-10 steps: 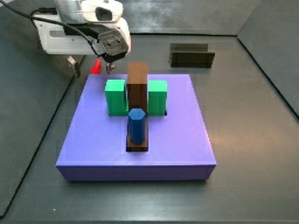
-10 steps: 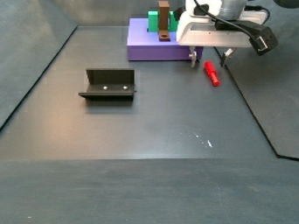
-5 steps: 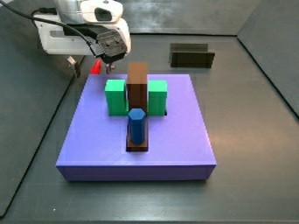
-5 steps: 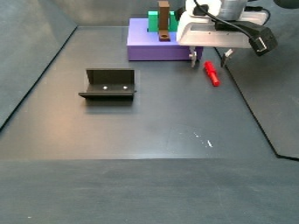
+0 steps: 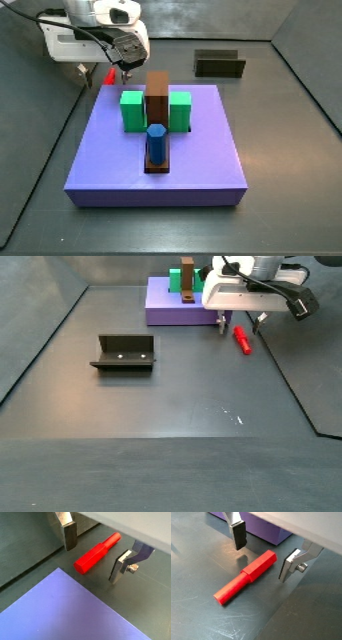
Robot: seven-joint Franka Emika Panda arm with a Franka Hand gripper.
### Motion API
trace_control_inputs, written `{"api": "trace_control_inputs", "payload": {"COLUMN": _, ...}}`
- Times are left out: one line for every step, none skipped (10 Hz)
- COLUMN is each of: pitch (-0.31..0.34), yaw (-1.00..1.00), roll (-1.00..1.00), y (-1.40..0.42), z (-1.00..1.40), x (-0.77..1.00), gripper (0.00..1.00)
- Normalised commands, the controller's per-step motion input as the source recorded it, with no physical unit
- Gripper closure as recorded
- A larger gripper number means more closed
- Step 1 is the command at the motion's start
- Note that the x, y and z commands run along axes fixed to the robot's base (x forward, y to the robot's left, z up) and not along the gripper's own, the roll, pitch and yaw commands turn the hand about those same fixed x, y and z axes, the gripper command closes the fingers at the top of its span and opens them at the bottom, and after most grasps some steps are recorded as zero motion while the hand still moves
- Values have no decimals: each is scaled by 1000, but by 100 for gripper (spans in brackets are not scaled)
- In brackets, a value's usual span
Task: Pick up the red object. Move up. Place the red object on the fixture. Regrasp the red object. Move to above the board. Insert the red object.
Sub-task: Pick up the red object.
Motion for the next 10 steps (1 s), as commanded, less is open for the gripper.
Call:
{"api": "trace_control_inputs", "payload": {"pitch": -281, "yaw": 57, "roll": 73, "y": -43, "z": -586, "x": 11, "gripper": 0}}
{"api": "trace_control_inputs", "payload": {"pitch": -223, "yaw": 0, "roll": 64, "y": -63, "z": -563, "x": 74, "gripper": 0}}
{"api": "trace_control_inputs", "payload": {"pitch": -181, "yaw": 0, "roll": 67, "y": -126, "z": -540, "x": 140, "gripper": 0}}
{"api": "trace_control_inputs", "payload": {"pitch": -173, "yaw": 0, "roll": 84, "y": -137, "z": -511, "x": 129, "gripper": 0}}
{"api": "trace_control_inputs", "payload": {"pitch": -161, "yaw": 0, "roll": 89, "y": -117, "z": -506, "x": 123, "gripper": 0}}
{"api": "trace_control_inputs", "payload": {"pitch": -111, "yaw": 0, "roll": 91, "y": -66, "z": -437, "x": 69, "gripper": 0}}
{"api": "trace_control_inputs", "payload": {"pitch": -91, "yaw": 0, "roll": 91, "y": 0, "z": -371, "x": 0, "gripper": 0}}
{"api": "trace_control_inputs", "payload": {"pitch": -99, "yaw": 0, "roll": 106, "y": 0, "z": -386, "x": 0, "gripper": 0}}
{"api": "trace_control_inputs", "payload": {"pitch": -30, "yaw": 0, "roll": 119, "y": 0, "z": -246, "x": 11, "gripper": 0}}
{"api": "trace_control_inputs", "payload": {"pitch": 0, "yaw": 0, "roll": 0, "y": 0, "z": 0, "x": 0, "gripper": 0}}
